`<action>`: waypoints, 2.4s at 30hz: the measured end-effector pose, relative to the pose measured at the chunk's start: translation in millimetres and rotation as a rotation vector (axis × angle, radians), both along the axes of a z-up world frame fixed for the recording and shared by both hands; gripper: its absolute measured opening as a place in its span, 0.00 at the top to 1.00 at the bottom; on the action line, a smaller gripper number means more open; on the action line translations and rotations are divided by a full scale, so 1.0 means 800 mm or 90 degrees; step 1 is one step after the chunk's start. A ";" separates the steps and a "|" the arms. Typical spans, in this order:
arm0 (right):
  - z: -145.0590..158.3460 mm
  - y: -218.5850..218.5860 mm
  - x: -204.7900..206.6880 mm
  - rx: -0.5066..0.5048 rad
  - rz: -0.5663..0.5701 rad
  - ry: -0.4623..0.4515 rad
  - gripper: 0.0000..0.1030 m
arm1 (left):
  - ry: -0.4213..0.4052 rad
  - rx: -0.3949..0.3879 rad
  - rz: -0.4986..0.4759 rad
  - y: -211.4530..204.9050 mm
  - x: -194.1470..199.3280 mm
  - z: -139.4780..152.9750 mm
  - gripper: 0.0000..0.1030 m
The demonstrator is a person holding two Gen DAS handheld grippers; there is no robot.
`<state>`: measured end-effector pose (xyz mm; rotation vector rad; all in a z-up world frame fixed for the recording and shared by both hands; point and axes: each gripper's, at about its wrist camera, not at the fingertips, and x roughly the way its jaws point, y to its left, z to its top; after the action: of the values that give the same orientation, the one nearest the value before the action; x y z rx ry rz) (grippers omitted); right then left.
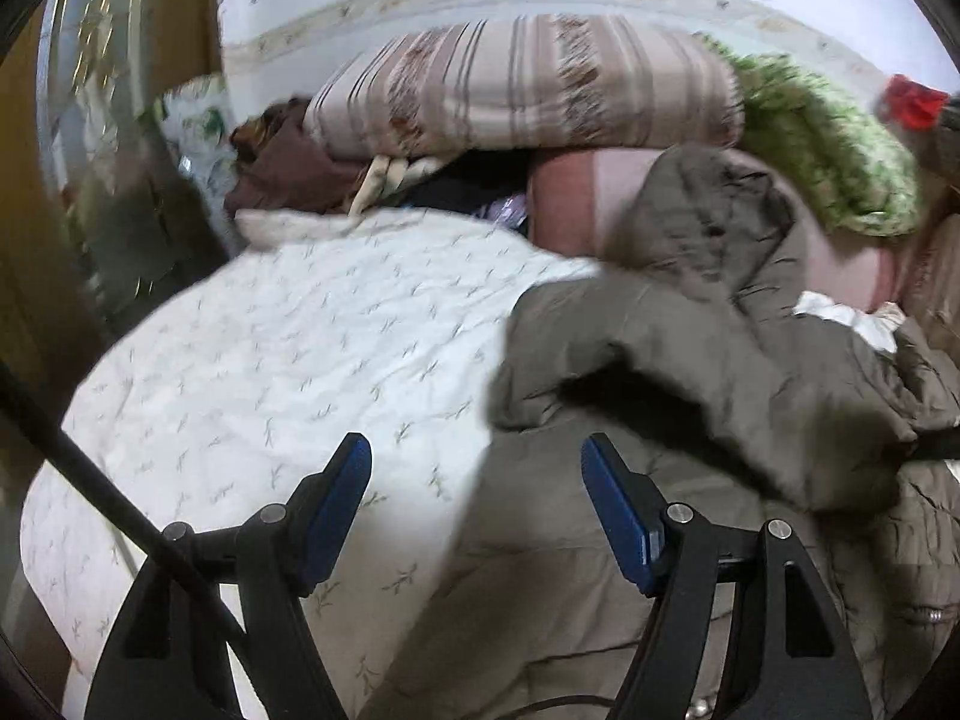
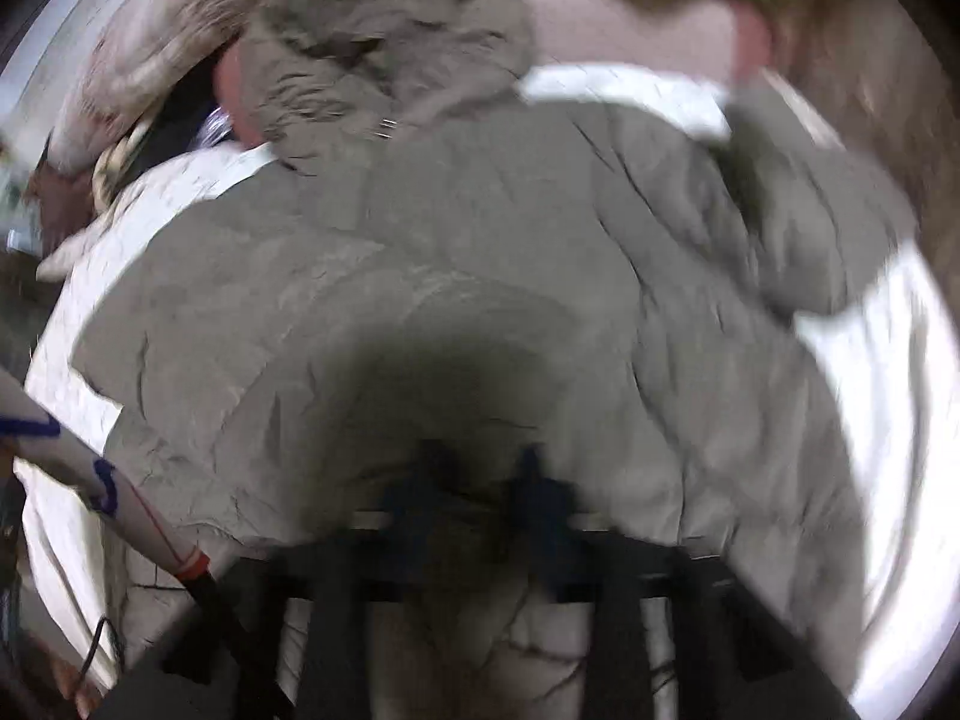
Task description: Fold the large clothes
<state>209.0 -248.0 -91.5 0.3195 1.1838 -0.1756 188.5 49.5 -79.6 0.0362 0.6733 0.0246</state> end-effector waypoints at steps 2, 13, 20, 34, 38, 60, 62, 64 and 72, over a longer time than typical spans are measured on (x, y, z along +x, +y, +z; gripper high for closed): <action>0.022 -0.006 0.012 -0.046 0.000 -0.013 0.91 | 0.005 -0.006 0.002 0.006 0.005 0.001 0.31; 0.020 -0.088 0.088 -0.237 -0.094 0.028 0.96 | 0.074 -0.001 -0.008 -0.005 0.033 -0.027 0.31; -0.064 -0.100 0.091 -0.182 -0.105 0.084 0.96 | 0.129 -0.019 -0.015 -0.020 0.051 -0.050 0.30; 0.053 -0.139 0.013 -0.105 -0.093 -0.069 0.38 | 0.117 -0.003 -0.046 -0.051 0.031 -0.039 0.30; 0.039 -0.104 0.020 -0.057 -0.033 -0.063 0.66 | 0.108 0.013 -0.041 -0.052 0.026 -0.039 0.30; -0.019 -0.092 0.040 -0.076 -0.067 -0.057 0.65 | 0.151 0.003 -0.053 -0.051 0.035 -0.056 0.30; 0.003 -0.121 0.015 -0.040 -0.096 -0.089 0.57 | 0.152 0.008 -0.060 -0.056 0.034 -0.058 0.30; 0.023 -0.172 -0.023 -0.017 -0.153 -0.119 0.49 | 0.154 0.010 -0.067 -0.060 0.032 -0.059 0.30; -0.024 -0.402 -0.162 0.074 -0.435 -0.138 0.45 | 0.157 0.014 -0.088 -0.069 0.028 -0.061 0.30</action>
<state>79.5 -570.0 -110.6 0.8215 0.8352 -0.6509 210.9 -5.5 -128.1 0.1086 0.9163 -0.1068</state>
